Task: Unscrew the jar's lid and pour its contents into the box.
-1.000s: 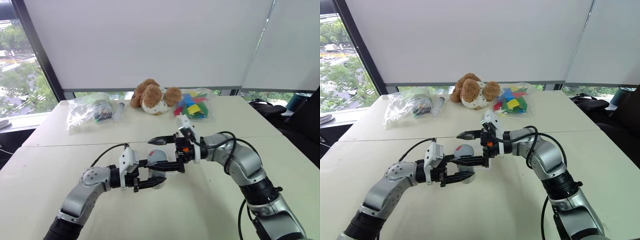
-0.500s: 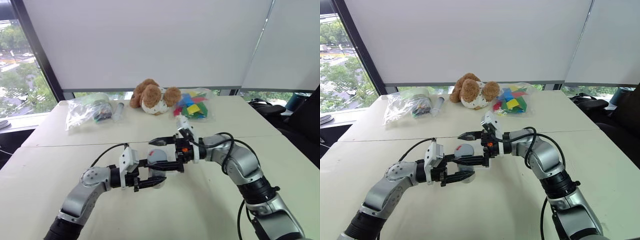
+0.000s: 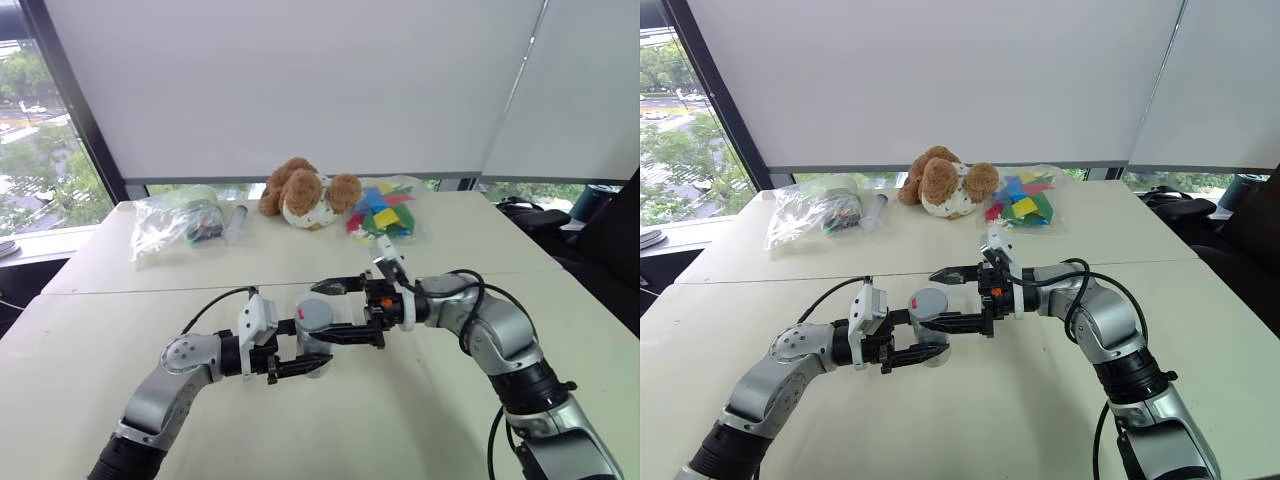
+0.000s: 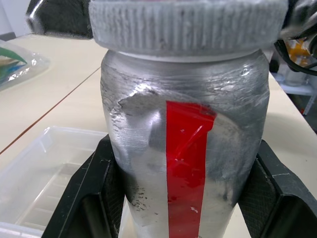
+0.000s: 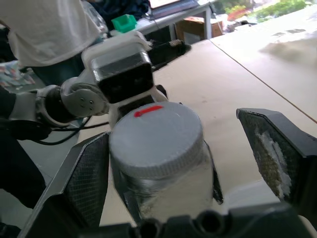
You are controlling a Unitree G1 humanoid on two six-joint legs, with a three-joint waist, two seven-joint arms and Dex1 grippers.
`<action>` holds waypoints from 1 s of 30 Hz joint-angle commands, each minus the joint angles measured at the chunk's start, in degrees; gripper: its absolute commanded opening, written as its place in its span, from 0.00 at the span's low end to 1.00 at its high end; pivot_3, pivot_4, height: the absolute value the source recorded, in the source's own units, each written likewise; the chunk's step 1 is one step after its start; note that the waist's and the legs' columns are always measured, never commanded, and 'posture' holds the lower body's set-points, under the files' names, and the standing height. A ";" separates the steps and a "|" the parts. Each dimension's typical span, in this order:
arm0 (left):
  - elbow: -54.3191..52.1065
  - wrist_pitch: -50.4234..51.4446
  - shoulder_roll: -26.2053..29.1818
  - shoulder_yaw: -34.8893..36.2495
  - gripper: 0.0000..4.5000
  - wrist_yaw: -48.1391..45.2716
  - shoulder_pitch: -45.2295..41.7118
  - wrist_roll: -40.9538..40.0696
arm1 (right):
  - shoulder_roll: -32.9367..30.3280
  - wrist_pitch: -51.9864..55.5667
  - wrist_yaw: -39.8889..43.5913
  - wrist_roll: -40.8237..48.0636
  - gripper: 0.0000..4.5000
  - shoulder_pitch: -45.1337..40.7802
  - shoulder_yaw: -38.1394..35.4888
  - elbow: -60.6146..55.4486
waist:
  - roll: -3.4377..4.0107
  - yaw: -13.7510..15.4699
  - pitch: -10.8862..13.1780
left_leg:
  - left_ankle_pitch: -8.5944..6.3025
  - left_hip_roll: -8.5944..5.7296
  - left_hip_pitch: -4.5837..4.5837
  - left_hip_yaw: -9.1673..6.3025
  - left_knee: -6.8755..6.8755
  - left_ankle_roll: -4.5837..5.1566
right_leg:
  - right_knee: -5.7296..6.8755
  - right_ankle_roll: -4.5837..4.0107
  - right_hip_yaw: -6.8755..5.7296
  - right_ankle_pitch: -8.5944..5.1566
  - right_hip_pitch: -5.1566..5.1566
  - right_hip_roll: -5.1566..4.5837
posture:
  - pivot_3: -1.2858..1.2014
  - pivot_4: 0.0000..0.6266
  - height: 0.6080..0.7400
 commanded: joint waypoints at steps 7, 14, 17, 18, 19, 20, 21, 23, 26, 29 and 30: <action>-1.89 -0.66 0.14 0.89 0.53 -0.31 -0.45 -0.95 | -0.05 2.85 -1.62 0.96 0.99 -3.60 -0.37 -4.02 | 0.00 -0.03 0.00 | 0.00 0.00 0.00 0.00 0.00 0.00 | 0.00 -0.02 0.00 -0.01 0.00 0.00 | 0.52 0.24 1.00; -2.02 -0.70 0.09 0.80 0.53 -0.30 -0.38 -0.93 | 0.69 1.39 -2.18 -1.46 0.99 -4.41 1.17 -2.20 | 0.00 0.02 0.00 | 0.00 0.00 0.00 0.01 0.00 0.00 | 0.00 -0.02 0.00 -0.01 -0.01 0.00 | 0.52 0.24 1.00; -1.90 -0.77 0.02 0.75 0.53 -0.31 -0.50 -0.88 | 1.04 1.89 -1.83 -1.46 0.99 -4.49 1.68 -2.50 | 0.00 0.05 0.00 | 0.00 0.00 -0.01 0.00 0.00 0.00 | 0.00 -0.02 0.00 -0.01 -0.01 0.00 | 0.52 0.24 1.00; -1.83 -0.77 -0.03 0.73 0.53 -0.30 -0.59 -0.87 | 1.11 1.97 -1.68 -1.47 0.99 -4.53 1.87 -2.55 | 0.00 0.02 0.00 | 0.00 0.00 -0.01 0.00 0.00 0.00 | 0.00 -0.01 0.00 -0.01 -0.01 0.00 | 0.52 0.24 1.00; -1.75 -0.78 -0.07 0.73 0.53 -0.30 -0.69 -0.87 | 1.18 1.93 -1.55 -1.52 0.99 -4.49 2.06 -2.43 | 0.00 0.00 0.00 | 0.00 0.00 -0.01 0.00 0.00 0.00 | 0.00 -0.01 0.00 -0.01 -0.01 0.00 | 0.52 0.24 1.00; -1.84 -0.75 -0.07 0.71 0.53 -0.26 -0.65 -0.87 | 1.18 1.81 -1.47 -1.57 0.99 -4.35 2.17 -2.37 | 0.00 0.01 0.00 | 0.00 0.00 -0.01 0.00 0.00 0.00 | 0.00 -0.01 0.00 -0.01 -0.01 0.00 | 0.52 0.24 1.00; -1.91 -0.74 -0.07 0.71 0.53 -0.24 -0.62 -0.87 | 1.16 1.66 -1.39 -1.61 0.99 -4.22 2.25 -2.28 | 0.00 0.00 0.00 | 0.00 0.00 -0.01 0.00 0.00 0.00 | 0.00 -0.01 0.00 -0.01 -0.01 0.00 | 0.52 0.24 1.00; -1.92 -0.72 -0.05 0.73 0.53 -0.24 -0.61 -0.87 | 1.02 1.29 -1.08 -1.81 0.99 -3.82 2.52 -2.00 | 0.00 0.00 0.00 | 0.00 0.00 -0.01 0.00 0.00 0.00 | 0.00 -0.01 0.00 0.00 -0.01 0.00 | 0.52 0.24 1.00; -1.86 -0.68 -0.04 0.76 0.53 -0.23 -0.64 -0.87 | 1.09 0.85 -0.74 -2.08 0.87 -3.48 2.56 -1.70 | 0.00 0.00 0.00 | 0.00 0.00 -0.01 0.00 0.00 0.00 | 0.00 -0.01 0.00 0.00 -0.01 0.00 | 0.52 0.24 1.00; -2.14 -0.50 0.00 0.78 0.53 -0.13 -0.51 -0.95 | 1.18 0.61 -0.43 -1.90 0.57 -3.07 2.38 -1.78 | 0.00 0.00 0.00 | 0.00 0.00 -0.01 0.00 0.00 0.00 | 0.00 -0.01 0.00 -0.01 -0.01 0.00 | 0.52 0.24 1.00; -2.17 -0.48 0.00 0.78 0.53 -0.12 -0.50 -0.97 | 1.18 0.49 -0.30 -1.91 0.51 -3.01 2.39 -1.78 | 0.00 0.00 0.00 | 0.00 0.00 -0.01 0.00 0.00 0.00 | 0.00 -0.01 0.00 -0.01 -0.01 0.00 | 0.52 0.24 1.00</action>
